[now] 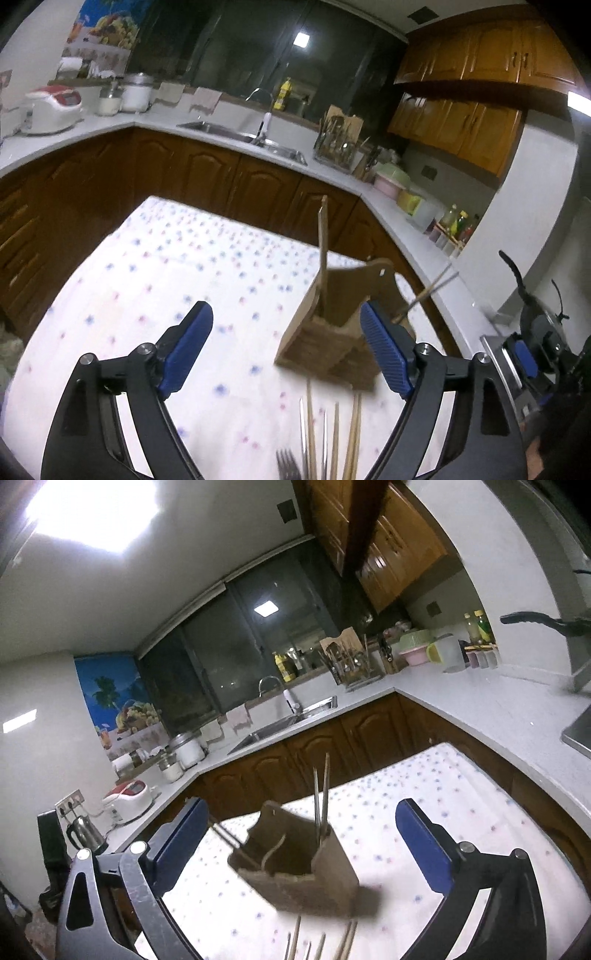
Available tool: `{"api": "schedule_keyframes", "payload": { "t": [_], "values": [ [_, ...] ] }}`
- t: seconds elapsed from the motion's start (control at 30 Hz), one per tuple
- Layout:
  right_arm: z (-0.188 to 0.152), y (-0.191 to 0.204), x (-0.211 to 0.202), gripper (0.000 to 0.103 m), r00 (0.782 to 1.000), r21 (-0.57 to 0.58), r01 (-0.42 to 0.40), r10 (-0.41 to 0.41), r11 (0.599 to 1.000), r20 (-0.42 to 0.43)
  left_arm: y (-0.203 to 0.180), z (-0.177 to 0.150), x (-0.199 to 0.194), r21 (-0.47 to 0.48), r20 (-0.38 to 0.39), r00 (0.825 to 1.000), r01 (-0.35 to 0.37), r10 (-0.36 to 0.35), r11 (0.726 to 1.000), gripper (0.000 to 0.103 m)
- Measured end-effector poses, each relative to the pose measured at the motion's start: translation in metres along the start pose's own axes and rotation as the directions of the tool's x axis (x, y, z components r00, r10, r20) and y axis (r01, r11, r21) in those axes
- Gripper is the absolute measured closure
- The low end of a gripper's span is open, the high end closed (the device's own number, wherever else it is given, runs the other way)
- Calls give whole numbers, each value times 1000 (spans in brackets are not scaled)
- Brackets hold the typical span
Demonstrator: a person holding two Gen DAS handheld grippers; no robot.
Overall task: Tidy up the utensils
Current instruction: 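Open both tools to release the chopsticks into the holder, then move both tools back toward the fork and spoon on the cloth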
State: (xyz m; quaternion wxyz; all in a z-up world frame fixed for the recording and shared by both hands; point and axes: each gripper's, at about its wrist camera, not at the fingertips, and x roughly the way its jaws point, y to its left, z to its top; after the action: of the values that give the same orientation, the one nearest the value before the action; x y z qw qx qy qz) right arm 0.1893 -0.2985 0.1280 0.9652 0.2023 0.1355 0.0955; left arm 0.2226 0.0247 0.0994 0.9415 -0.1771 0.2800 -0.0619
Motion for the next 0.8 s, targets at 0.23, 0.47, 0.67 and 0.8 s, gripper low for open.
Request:
{"api": "schedule_keyframes", "payload": {
  "t": [0.23,0.47,0.67,0.8],
  "values": [
    [-25,-2,-34,1,999,-7,22,-22,1000,-36,11,-33,-17,-30,-52,999,0,-2,1000,19],
    [-51,-6,-56,1,996,-22,47,-49,999,-70,12,-66,-30,-24,-89,996,6,-8,1000,19],
    [-81,-15,-66,1,991,-12,59,-60,998,-118,16,-91,-31,-18,-136,991,6,-9,1000,19],
    [-99,-21,-72,1,987,-17,76,-78,997,-144,18,-105,-29,0,-170,985,-3,3,1000,19]
  ]
}}
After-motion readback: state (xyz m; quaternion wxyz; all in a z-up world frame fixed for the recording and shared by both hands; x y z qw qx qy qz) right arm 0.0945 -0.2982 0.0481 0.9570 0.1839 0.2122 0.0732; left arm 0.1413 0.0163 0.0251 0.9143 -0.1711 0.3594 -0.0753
